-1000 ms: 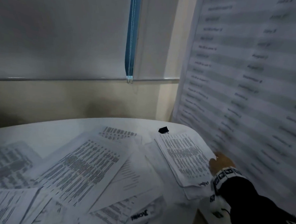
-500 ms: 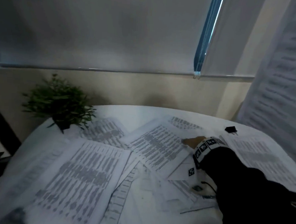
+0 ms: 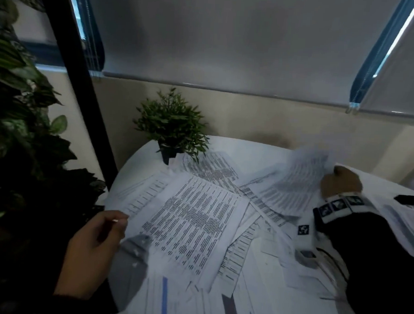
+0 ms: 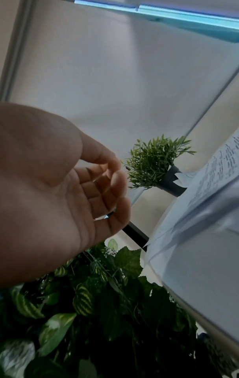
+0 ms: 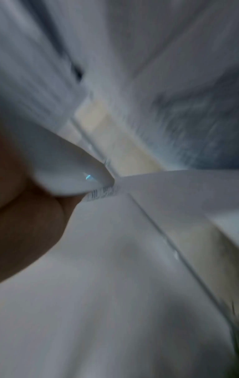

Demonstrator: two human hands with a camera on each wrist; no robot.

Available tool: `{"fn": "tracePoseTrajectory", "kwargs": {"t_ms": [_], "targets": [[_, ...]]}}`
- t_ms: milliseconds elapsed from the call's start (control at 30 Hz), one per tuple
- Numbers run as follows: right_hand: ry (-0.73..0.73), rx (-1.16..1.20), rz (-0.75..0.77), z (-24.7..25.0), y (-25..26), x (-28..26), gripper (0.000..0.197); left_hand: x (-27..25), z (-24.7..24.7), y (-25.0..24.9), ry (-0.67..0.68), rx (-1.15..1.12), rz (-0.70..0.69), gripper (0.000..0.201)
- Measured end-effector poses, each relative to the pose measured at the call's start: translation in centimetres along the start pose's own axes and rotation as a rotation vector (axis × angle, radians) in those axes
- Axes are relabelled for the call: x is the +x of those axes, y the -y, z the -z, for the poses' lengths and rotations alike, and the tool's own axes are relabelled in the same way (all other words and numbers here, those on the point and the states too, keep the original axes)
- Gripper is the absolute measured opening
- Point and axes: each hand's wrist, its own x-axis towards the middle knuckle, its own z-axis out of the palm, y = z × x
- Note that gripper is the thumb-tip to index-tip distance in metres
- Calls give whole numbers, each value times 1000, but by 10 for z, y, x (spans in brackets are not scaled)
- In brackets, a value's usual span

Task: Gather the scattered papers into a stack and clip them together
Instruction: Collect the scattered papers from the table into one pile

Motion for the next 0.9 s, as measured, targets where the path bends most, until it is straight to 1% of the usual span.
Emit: {"fn": "tracePoseTrajectory", "kwargs": {"t_ms": [33, 67, 100, 133, 167, 200, 233, 267, 300, 333, 400, 433, 467, 500, 533, 567, 600, 633, 667, 733, 767, 800, 833, 867, 900], "targets": [[-102, 28, 92, 13, 17, -6, 29, 1, -1, -1, -21, -40, 13, 27], [-164, 71, 214, 25, 33, -15, 28, 1, -2, -5, -23, -92, 33, 26], [-204, 132, 341, 33, 45, -29, 27, 2, -4, -6, -30, -149, 53, 23], [-195, 228, 440, 38, 56, -47, 25, 1, -7, -11, -42, -228, 82, 15], [-126, 348, 545, 39, 64, -68, 22, 1, -11, -19, -34, -309, 123, 9], [-9, 467, 626, 36, 71, -89, 22, 1, -14, -22, -29, -363, 141, 36], [121, 576, 688, 32, 79, -108, 26, 3, -17, -21, 4, -397, 175, 69], [274, 675, 709, 23, 86, -123, 27, 3, -21, -22, 15, -410, 209, 93], [417, 760, 696, 8, 89, -132, 25, 2, -23, -25, 16, -434, 234, 101], [549, 811, 658, -4, 93, -139, 21, -1, -24, -28, 36, -466, 241, 90], [735, 814, 567, -33, 97, -139, 14, -4, -26, -32, 6, -448, 236, 47], [770, 757, 531, -50, 98, -130, 16, -6, -23, -33, -30, -418, 240, 34], [767, 635, 492, -65, 97, -118, 24, -6, -17, -30, -71, -399, 262, 30], [732, 388, 482, -82, 95, -102, 40, -3, -10, -24, -111, -331, 277, 30], [696, 32, 494, -97, 90, -87, 63, -1, -1, -20, -134, -196, 270, 31], [659, -313, 508, -110, 83, -74, 87, 1, 8, -15, -129, -42, 273, 33], [642, -554, 519, -122, 76, -64, 105, 4, 16, -10, -109, 84, 274, 36], [648, -667, 527, -130, 70, -60, 113, 6, 22, -4, -80, 150, 277, 37], [657, -693, 530, -134, 68, -57, 116, 8, 26, -2, -43, 175, 265, 39], [663, -657, 541, -141, 66, -51, 114, 10, 29, 0, -21, 180, 278, 43], [691, -615, 532, -142, 68, -51, 108, 9, 28, 0, -23, 172, 308, 45], [715, -566, 518, -140, 71, -53, 97, 9, 29, 3, -13, 159, 310, 47], [707, -516, 515, -139, 72, -53, 79, 9, 28, 2, 7, 147, 308, 48], [653, -452, 518, -134, 73, -53, 56, 9, 27, 2, 12, 121, 299, 44], [579, -367, 515, -125, 74, -53, 33, 9, 26, -2, 15, 83, 292, 34]]}}
